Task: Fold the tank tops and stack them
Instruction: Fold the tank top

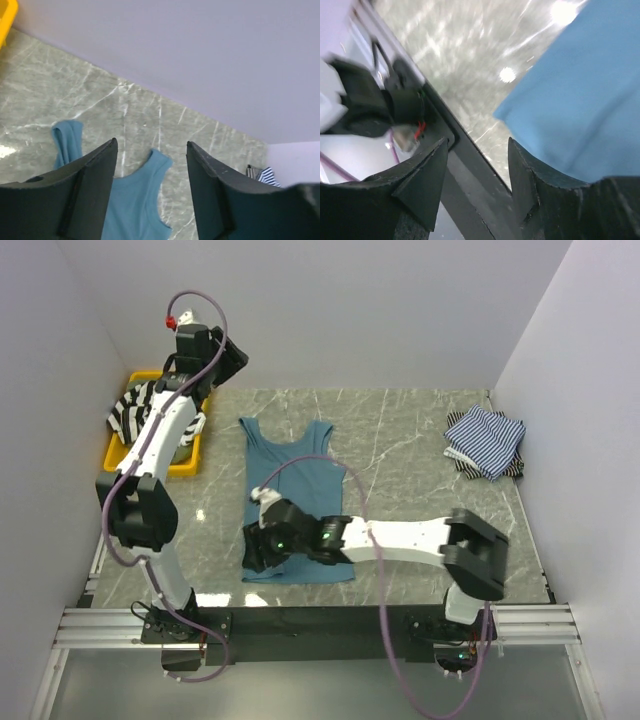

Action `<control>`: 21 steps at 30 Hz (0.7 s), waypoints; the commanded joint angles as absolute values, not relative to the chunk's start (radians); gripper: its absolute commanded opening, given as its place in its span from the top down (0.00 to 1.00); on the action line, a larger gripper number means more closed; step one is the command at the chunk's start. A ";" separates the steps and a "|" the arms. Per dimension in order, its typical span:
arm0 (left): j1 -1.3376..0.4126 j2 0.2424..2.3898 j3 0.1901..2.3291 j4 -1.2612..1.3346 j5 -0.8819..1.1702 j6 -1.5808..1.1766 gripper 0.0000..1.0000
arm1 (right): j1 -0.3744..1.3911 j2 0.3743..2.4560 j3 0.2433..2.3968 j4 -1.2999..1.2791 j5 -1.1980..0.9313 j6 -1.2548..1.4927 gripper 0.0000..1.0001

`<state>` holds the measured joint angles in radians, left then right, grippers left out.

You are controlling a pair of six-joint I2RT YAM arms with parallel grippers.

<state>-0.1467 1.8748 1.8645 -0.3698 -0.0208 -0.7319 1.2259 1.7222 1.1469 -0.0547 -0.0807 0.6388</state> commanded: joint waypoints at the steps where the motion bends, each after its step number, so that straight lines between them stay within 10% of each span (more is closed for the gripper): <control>1: -0.155 1.811 1.714 -0.329 0.006 -0.778 0.38 | 1.146 1.570 1.091 -0.080 0.041 0.681 0.41; 21: -0.753 1.391 0.897 -0.136 -0.193 -0.934 0.65 | 0.462 1.799 1.186 -0.192 -0.043 0.621 0.59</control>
<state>-0.6807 1.4315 0.9241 -0.1810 -0.1310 -0.9081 0.4725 1.7412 1.1168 -0.1619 0.0006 0.6529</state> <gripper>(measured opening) 0.357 0.417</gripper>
